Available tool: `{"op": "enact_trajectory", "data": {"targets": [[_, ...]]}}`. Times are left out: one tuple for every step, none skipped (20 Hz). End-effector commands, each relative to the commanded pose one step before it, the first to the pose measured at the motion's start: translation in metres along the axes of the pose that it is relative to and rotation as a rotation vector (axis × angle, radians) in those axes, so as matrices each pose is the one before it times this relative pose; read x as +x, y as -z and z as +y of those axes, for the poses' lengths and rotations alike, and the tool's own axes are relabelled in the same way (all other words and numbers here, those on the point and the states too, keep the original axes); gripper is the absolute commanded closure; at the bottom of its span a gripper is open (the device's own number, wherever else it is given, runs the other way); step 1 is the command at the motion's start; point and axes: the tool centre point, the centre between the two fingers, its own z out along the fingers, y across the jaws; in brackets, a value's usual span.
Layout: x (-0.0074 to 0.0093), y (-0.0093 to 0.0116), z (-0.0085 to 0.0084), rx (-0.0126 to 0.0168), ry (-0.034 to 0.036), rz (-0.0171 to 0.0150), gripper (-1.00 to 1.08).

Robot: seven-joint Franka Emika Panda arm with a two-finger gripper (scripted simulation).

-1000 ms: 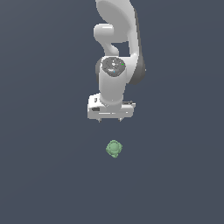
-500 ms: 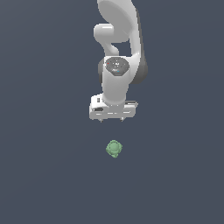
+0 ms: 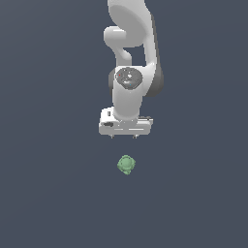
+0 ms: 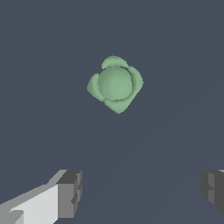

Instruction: Pick up the object and move it to a goal position.

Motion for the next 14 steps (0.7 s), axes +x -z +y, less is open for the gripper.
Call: {"op": "enact_trajectory", "data": {"targets": [[0.00619,-0.00315,-0.00058,0.00418,-0.04289,0.00139,-0.92],[0.00293,-0.00149,-0.00038,0.00197,-0.02042,0.00072,-0.92],[0.00311,-0.00163,-0.00048,0.00209,-0.02189,0.00074,-0.92],[0.00329,-0.00177,-0.0006,0.00221,-0.02337,0.00076,-0.92],[0.00346,-0.00192,-0.00071,0.00233,-0.02486,0.00078,-0.92],[0.00361,-0.00207,-0.00085,0.00244,-0.02634,0.00079,-0.92],[0.00376,-0.00223,-0.001,0.00255,-0.02782,0.0008,-0.92],[0.00388,-0.0024,-0.00117,0.00264,-0.02924,0.0008,-0.92],[0.00386,-0.00249,-0.0013,0.00265,-0.02968,0.00078,-0.92],[0.00377,-0.00253,-0.00141,0.00261,-0.0296,0.00074,-0.92],[0.00367,-0.00258,-0.00153,0.00258,-0.02952,0.00071,-0.92],[0.00357,-0.00262,-0.00163,0.00254,-0.02946,0.00067,-0.92],[0.00344,-0.00265,-0.00172,0.00249,-0.02918,0.00064,-0.92],[0.00319,-0.00257,-0.00173,0.00235,-0.02782,0.00059,-0.92]]}}
